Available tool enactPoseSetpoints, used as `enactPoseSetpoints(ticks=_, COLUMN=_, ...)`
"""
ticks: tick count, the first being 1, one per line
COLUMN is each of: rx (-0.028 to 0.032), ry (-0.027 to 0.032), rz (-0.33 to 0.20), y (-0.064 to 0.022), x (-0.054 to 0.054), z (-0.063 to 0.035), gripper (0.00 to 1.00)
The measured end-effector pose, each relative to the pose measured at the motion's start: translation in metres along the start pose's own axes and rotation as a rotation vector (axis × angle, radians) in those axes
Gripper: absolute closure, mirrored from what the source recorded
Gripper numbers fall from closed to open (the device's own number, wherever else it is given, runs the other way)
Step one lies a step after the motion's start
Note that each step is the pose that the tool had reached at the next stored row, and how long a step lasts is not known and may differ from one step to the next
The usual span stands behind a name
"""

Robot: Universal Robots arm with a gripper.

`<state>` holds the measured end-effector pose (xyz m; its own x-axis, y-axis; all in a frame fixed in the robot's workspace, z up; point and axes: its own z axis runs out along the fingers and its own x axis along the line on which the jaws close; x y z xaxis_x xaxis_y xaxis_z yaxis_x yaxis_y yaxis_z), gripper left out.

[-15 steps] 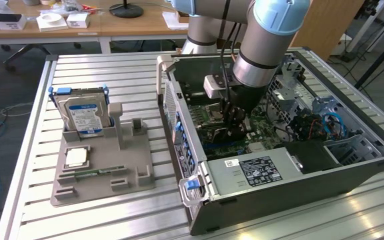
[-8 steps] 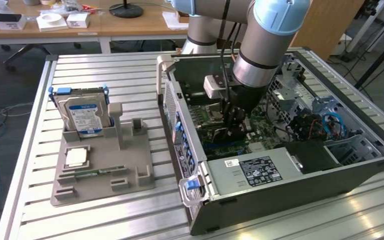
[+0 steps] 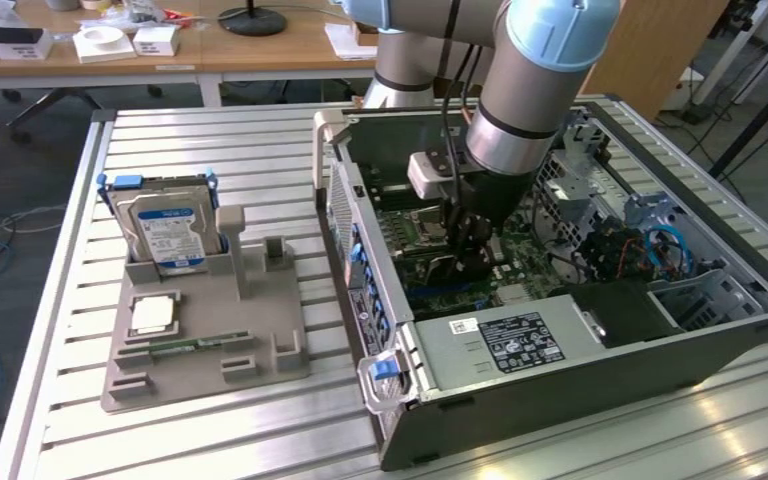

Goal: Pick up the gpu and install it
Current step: 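Insert the gpu into the slot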

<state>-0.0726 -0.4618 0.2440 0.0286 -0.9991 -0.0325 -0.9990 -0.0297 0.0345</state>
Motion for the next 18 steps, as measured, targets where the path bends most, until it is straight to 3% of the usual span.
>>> enactPoseSetpoints(ticks=14, rx=0.0003, ry=-0.0005, rz=0.000, y=0.0022, x=0.0001, z=0.0001, gripper=0.73)
enactPoseSetpoints(ticks=18, rx=0.0011, ry=-0.0111, rz=-0.001, y=0.0023, x=0.0003, z=0.0000, gripper=0.73)
